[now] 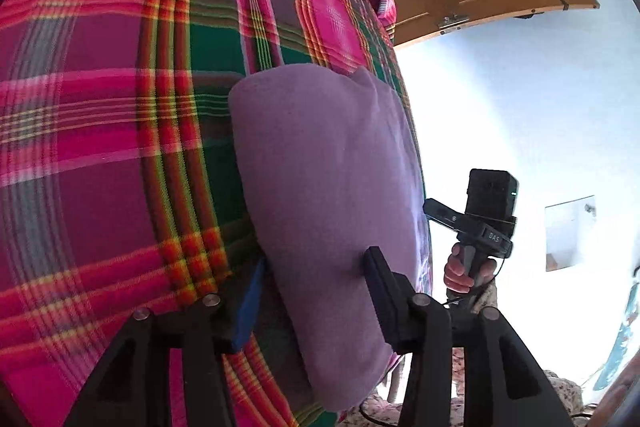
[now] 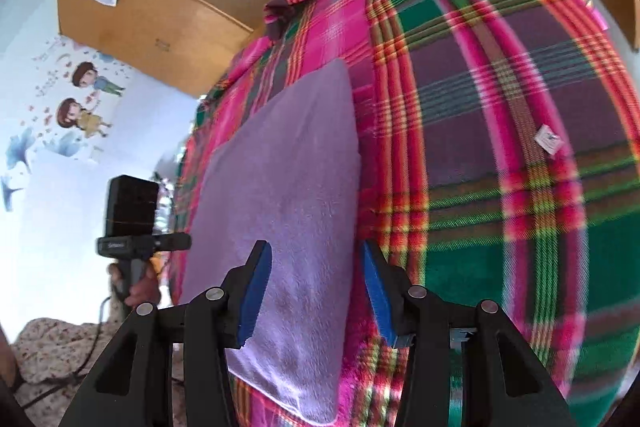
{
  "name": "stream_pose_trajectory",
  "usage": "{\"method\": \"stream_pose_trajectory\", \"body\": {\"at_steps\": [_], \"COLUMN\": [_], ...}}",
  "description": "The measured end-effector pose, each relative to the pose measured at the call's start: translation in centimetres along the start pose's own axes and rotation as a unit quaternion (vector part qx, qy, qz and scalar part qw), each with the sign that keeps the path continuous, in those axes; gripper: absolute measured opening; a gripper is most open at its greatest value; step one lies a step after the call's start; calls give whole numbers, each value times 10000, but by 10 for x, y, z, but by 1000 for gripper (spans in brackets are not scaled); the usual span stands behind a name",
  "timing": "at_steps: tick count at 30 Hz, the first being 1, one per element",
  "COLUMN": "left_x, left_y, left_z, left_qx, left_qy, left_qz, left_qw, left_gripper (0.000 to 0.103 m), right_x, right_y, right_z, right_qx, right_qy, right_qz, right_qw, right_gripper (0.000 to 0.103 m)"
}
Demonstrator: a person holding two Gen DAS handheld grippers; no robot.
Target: Fold clothes
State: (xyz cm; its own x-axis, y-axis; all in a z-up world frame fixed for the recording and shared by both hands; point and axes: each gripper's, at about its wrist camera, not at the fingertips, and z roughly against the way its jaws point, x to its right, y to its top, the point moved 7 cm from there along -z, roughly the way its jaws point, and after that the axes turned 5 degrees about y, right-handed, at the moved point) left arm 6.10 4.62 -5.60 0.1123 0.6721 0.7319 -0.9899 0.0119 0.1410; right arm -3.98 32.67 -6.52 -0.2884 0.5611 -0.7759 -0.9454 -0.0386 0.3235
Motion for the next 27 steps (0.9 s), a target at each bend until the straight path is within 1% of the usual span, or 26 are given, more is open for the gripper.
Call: {"method": "stream_pose_trajectory", "body": {"at_steps": [4, 8, 13, 17, 20, 21, 22, 25, 27], "left_x": [0, -3, -2, -1, -5, -6, -8, -16, -17], "left_y": [-1, -4, -6, -5, -8, -8, -8, -8, -9], "left_z": [2, 5, 7, 6, 9, 7, 6, 6, 7], "left_qx": [-62, -117, -150, -140, -120, -111, -109, -110, -102], "left_qy": [-219, -373, -465, -450, -449, -446, -449, -476, -458], "left_qz": [77, 119, 133, 107, 137, 178, 230, 392, 389], "left_qw": [9997, 9992, 9987, 9988, 9988, 9988, 9987, 9980, 9981], "left_gripper": [52, 53, 55, 55, 53, 50, 44, 37, 37], "right_x": [0, -3, -7, -3, -5, -7, -7, -2, -3], "right_y": [7, 10, 6, -1, -3, -3, -3, -4, -5], "right_z": [-6, -10, -11, -3, -5, -6, -7, -5, -4], "right_qx": [-125, -265, -422, -427, -368, -337, -303, -205, -141], "right_qy": [262, 396, 491, 483, 412, 387, 359, 313, 266], "right_qz": [-32, 29, 180, 182, 197, 204, 201, 133, 200], "right_qw": [9996, 9989, 9977, 9978, 9983, 9985, 9987, 9992, 9993], "right_gripper": [48, 48, 50, 48, 48, 46, 43, 32, 31]}}
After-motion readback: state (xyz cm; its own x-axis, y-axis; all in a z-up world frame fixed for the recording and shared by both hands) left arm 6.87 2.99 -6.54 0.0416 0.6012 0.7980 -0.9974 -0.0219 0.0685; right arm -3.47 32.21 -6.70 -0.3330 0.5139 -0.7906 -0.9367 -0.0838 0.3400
